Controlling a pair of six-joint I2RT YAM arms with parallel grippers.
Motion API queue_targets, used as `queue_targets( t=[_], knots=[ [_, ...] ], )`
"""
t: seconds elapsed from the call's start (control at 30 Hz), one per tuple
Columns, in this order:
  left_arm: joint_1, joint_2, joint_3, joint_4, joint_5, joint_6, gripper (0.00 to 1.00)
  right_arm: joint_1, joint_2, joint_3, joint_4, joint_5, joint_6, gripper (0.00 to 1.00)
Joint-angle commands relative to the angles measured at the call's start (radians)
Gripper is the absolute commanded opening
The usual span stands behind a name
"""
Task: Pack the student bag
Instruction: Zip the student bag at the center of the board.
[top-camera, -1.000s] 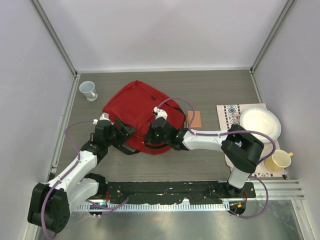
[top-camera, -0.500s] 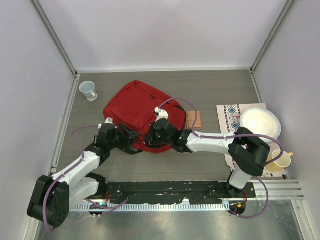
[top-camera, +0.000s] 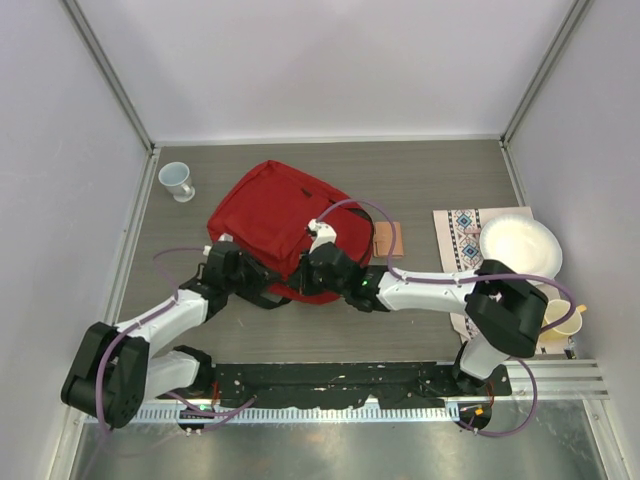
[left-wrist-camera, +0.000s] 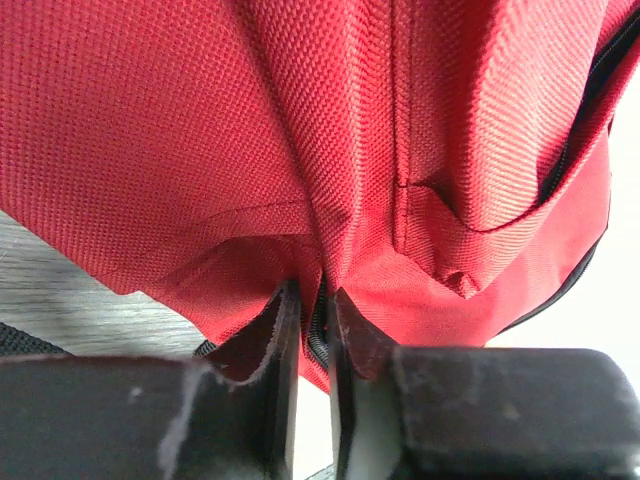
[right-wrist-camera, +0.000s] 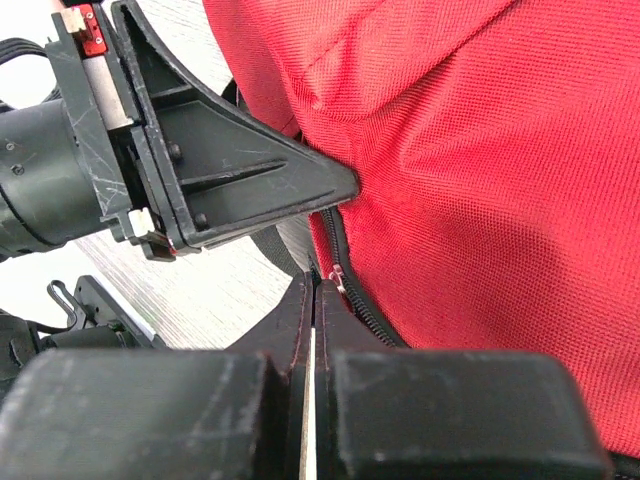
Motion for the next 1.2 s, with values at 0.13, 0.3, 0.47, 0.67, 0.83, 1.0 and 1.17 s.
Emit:
queue_targets(
  t=[0.13,0.3,0.47,0.67,0.83,1.0,1.17],
  knots=[
    [-0.001,0.017,0.023,0.026,-0.032,0.029,0.00,0.021,-0.095,-0.030,0.034,0.061,-0.008,0.01],
    [-0.001,-0.034,-0.001,0.013,-0.047,0.052,0.00,0.020,-0.163,-0.084,-0.006,0.208,0.030,0.01],
    [-0.001,-0.077,-0.006,-0.032,-0.071,0.083,0.00,0.017,-0.212,-0.115,-0.026,0.280,0.044,0.01],
    [-0.001,-0.147,0.016,-0.150,-0.133,0.136,0.00,0.010,-0.249,-0.158,-0.030,0.303,0.049,0.01],
    [0.011,-0.192,0.036,-0.253,-0.159,0.166,0.00,0.009,-0.281,-0.184,-0.029,0.311,0.044,0.01],
    [0.028,-0.241,0.046,-0.348,-0.206,0.181,0.00,0.009,-0.313,-0.205,-0.007,0.311,0.032,0.01],
    [0.066,-0.293,0.072,-0.475,-0.243,0.204,0.00,0.009,-0.354,-0.214,-0.003,0.325,0.012,0.01]
  ],
)
